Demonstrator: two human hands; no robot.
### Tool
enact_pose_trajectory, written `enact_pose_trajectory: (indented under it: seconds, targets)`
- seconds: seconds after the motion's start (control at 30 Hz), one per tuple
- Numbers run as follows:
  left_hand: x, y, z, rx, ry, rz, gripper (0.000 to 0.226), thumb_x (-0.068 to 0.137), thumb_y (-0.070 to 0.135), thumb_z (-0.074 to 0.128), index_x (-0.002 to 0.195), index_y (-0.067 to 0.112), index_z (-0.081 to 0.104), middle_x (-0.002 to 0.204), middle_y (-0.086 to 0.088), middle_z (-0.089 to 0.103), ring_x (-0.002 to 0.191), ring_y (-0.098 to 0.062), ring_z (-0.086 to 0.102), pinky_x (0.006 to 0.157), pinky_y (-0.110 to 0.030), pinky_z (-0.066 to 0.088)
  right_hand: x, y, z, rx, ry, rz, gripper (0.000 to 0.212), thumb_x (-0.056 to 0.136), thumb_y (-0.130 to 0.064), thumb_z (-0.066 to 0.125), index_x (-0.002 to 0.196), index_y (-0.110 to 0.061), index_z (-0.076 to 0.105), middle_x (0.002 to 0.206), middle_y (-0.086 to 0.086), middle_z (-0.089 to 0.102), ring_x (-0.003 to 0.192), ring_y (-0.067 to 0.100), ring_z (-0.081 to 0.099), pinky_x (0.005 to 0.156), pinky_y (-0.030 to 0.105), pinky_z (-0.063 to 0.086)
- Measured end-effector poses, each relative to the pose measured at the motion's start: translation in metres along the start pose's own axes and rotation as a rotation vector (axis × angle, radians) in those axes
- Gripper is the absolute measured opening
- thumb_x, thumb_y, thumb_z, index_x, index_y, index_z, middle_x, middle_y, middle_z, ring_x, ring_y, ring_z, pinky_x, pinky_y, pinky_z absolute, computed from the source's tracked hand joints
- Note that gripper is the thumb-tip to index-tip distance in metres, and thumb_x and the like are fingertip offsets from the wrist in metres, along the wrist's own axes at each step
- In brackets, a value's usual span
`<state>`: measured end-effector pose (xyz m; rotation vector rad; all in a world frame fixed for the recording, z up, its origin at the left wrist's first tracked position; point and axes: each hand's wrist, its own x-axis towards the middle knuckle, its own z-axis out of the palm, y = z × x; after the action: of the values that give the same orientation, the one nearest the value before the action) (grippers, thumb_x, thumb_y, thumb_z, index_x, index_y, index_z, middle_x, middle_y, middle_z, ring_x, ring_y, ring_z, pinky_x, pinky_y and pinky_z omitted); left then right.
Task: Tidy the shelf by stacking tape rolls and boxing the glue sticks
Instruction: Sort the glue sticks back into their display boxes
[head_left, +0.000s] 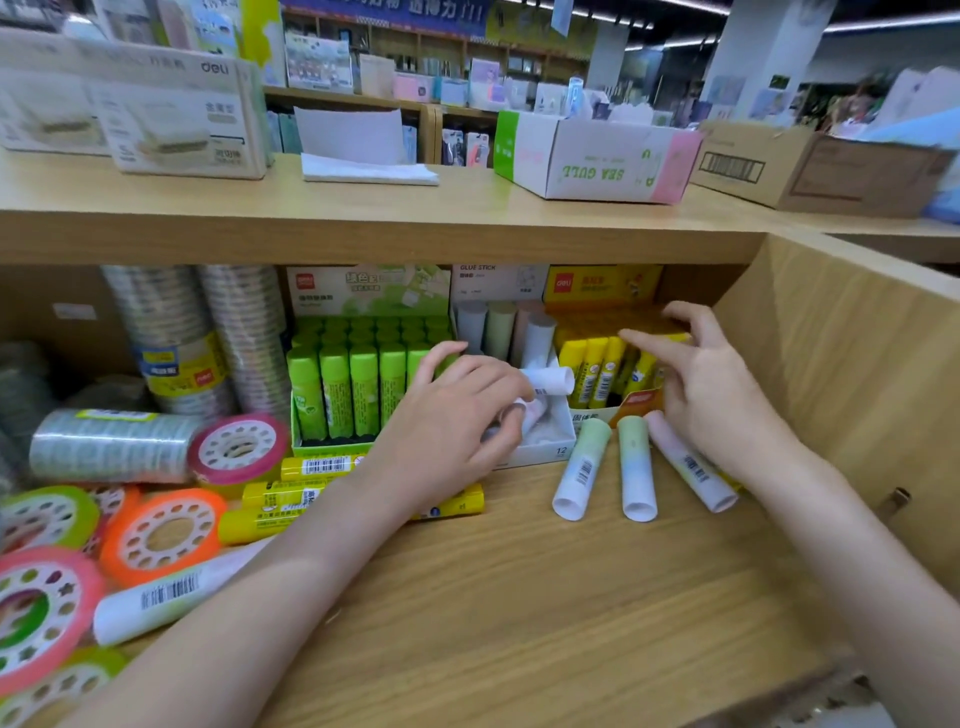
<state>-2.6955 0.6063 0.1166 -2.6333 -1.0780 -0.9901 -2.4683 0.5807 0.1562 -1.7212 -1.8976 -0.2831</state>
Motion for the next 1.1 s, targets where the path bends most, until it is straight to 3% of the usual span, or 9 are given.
enact_pose_trajectory:
  seconds: [0.13,0.2,0.33,0.47,0.57,0.67,0.83,0.97,1.1]
  targets:
    - [0.001,0.000,0.000,0.004,0.004,0.001,0.028,0.091,0.028,0.034,0.095,0.021,0.062,0.100,0.011,0.063,0.101,-0.010,0.055,0.107,-0.025,0.011,-0.031,0.006,-0.021,0.086,0.194,0.012,0.050,0.077,0.012,0.036,0.119,-0.002,0.058,0.111,0.014,0.059,0.088,0.025,0.060,0.084,0.023,0.043]
    - [0.001,0.000,0.000,-0.002,0.007,0.003,0.028,0.091,0.029,0.034,0.094,0.021,0.062,0.099,0.010,0.063,0.100,-0.010,0.055,0.107,-0.026,0.012,-0.050,0.009,-0.022,-0.036,0.101,0.032,0.040,0.076,0.012,0.038,0.105,0.001,0.064,0.095,0.017,0.063,0.085,0.032,0.062,0.078,0.032,0.044]
    - [0.000,-0.001,0.001,-0.004,0.010,0.006,0.030,0.090,0.029,0.033,0.094,0.021,0.062,0.100,0.010,0.064,0.101,-0.010,0.056,0.107,-0.027,0.013,-0.072,0.012,-0.006,-0.348,-0.288,0.176,0.042,0.089,-0.005,0.036,0.129,-0.015,0.048,0.120,0.004,0.051,0.108,0.022,0.044,0.086,0.027,0.033]
    - [0.000,-0.001,0.001,-0.003,0.014,0.011,0.032,0.091,0.031,0.031,0.096,0.021,0.062,0.102,0.011,0.063,0.102,-0.010,0.055,0.108,-0.026,0.011,-0.079,0.004,-0.012,-0.090,-0.214,0.303,0.022,0.092,-0.018,0.049,0.110,-0.014,0.061,0.115,0.008,0.045,0.109,0.026,0.044,0.082,0.029,0.031]
    - [0.000,-0.001,0.001,0.001,0.014,0.014,0.033,0.091,0.030,0.032,0.097,0.021,0.062,0.103,0.011,0.063,0.103,-0.009,0.055,0.108,-0.026,0.010,-0.078,-0.002,-0.012,-0.057,-0.362,0.346,0.019,0.090,-0.032,0.055,0.107,-0.024,0.060,0.110,0.005,0.044,0.107,0.025,0.047,0.078,0.029,0.035]
    - [0.000,-0.001,0.001,0.002,0.014,0.012,0.032,0.091,0.030,0.032,0.097,0.021,0.062,0.102,0.011,0.063,0.103,-0.009,0.054,0.108,-0.025,0.009,-0.074,-0.005,-0.013,-0.102,-0.279,0.355,0.008,0.088,-0.026,0.057,0.093,-0.023,0.053,0.092,0.002,0.046,0.098,0.028,0.052,0.069,0.030,0.033]
    - [0.000,-0.002,0.001,0.001,0.025,0.016,0.031,0.091,0.030,0.032,0.096,0.021,0.062,0.101,0.011,0.063,0.101,-0.009,0.054,0.108,-0.023,0.008,-0.068,-0.005,-0.024,-0.121,-0.122,0.253,0.020,0.087,-0.021,0.055,0.094,-0.019,0.037,0.079,0.000,0.048,0.090,0.030,0.050,0.063,0.034,0.032]
    - [-0.001,-0.002,0.002,-0.001,0.021,0.016,0.032,0.091,0.030,0.032,0.096,0.021,0.062,0.101,0.011,0.063,0.101,-0.008,0.053,0.108,-0.024,0.009,-0.051,-0.003,-0.029,0.126,0.116,0.138,0.034,0.085,-0.015,0.061,0.114,-0.024,0.046,0.083,0.000,0.056,0.085,0.018,0.050,0.064,0.026,0.031]
    - [0.000,-0.002,0.002,0.001,0.023,0.012,0.031,0.091,0.030,0.033,0.096,0.021,0.062,0.100,0.011,0.063,0.101,-0.008,0.054,0.108,-0.022,0.008,-0.023,-0.001,-0.027,0.409,0.293,0.132,0.034,0.083,-0.010,0.065,0.109,-0.024,0.049,0.081,-0.009,0.054,0.070,0.009,0.060,0.060,0.009,0.044]
